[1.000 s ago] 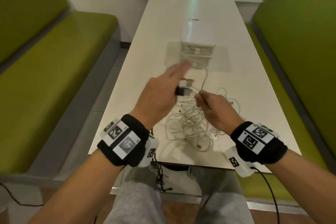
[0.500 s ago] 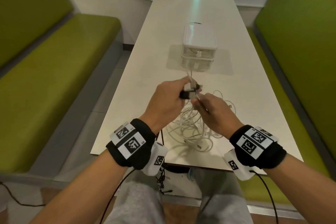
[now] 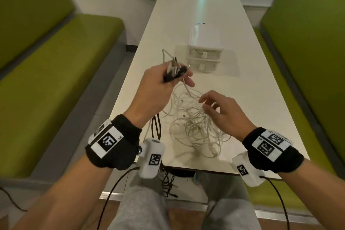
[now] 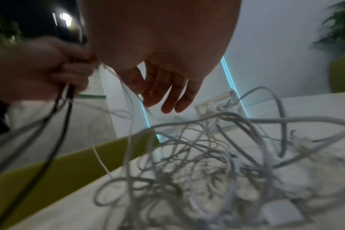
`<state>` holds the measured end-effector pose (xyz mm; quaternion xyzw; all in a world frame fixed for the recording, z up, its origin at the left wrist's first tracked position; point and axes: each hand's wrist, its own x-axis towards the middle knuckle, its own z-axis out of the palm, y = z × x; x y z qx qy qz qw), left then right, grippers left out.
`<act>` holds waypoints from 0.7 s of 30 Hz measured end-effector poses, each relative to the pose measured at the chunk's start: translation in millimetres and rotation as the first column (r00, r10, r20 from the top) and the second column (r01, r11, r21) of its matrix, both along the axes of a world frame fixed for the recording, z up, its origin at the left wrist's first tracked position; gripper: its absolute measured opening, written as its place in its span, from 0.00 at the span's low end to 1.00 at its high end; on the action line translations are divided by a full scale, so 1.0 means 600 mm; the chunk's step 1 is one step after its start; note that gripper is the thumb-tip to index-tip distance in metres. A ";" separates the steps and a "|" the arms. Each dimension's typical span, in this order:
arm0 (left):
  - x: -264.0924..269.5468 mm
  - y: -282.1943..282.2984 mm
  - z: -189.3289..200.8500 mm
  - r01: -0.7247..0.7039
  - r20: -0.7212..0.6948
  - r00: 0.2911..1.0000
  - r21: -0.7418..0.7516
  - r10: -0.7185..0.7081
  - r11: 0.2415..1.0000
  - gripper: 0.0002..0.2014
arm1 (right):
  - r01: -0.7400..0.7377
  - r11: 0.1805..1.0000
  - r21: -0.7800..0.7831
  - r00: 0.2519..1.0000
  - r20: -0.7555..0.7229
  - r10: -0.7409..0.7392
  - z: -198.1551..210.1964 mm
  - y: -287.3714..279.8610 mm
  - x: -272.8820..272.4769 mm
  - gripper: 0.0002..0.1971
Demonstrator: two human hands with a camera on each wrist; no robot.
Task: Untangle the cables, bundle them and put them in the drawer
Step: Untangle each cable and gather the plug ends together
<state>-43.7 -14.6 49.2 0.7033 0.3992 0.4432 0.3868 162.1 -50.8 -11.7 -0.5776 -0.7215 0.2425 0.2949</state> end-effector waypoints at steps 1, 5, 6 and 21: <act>0.002 -0.004 -0.008 0.025 -0.027 0.999 -0.005 -0.025 1.000 0.06 | -0.039 0.999 -0.002 0.997 -0.071 0.039 0.008 -0.008 -0.003 0.08; 0.005 -0.024 -0.022 0.081 -0.096 0.992 0.002 -0.081 0.997 0.05 | -0.163 0.986 0.044 0.986 -0.031 0.164 0.038 -0.034 -0.029 0.08; 0.004 -0.028 -0.024 0.091 -0.100 0.991 0.000 -0.090 0.996 0.04 | -0.143 0.987 0.078 0.990 -0.010 0.144 0.038 -0.035 -0.033 0.07; -0.024 -0.068 0.017 -0.021 -0.082 0.997 -0.093 0.014 0.995 0.17 | -0.252 0.781 -0.572 0.712 0.437 0.550 0.027 -0.099 -0.018 0.20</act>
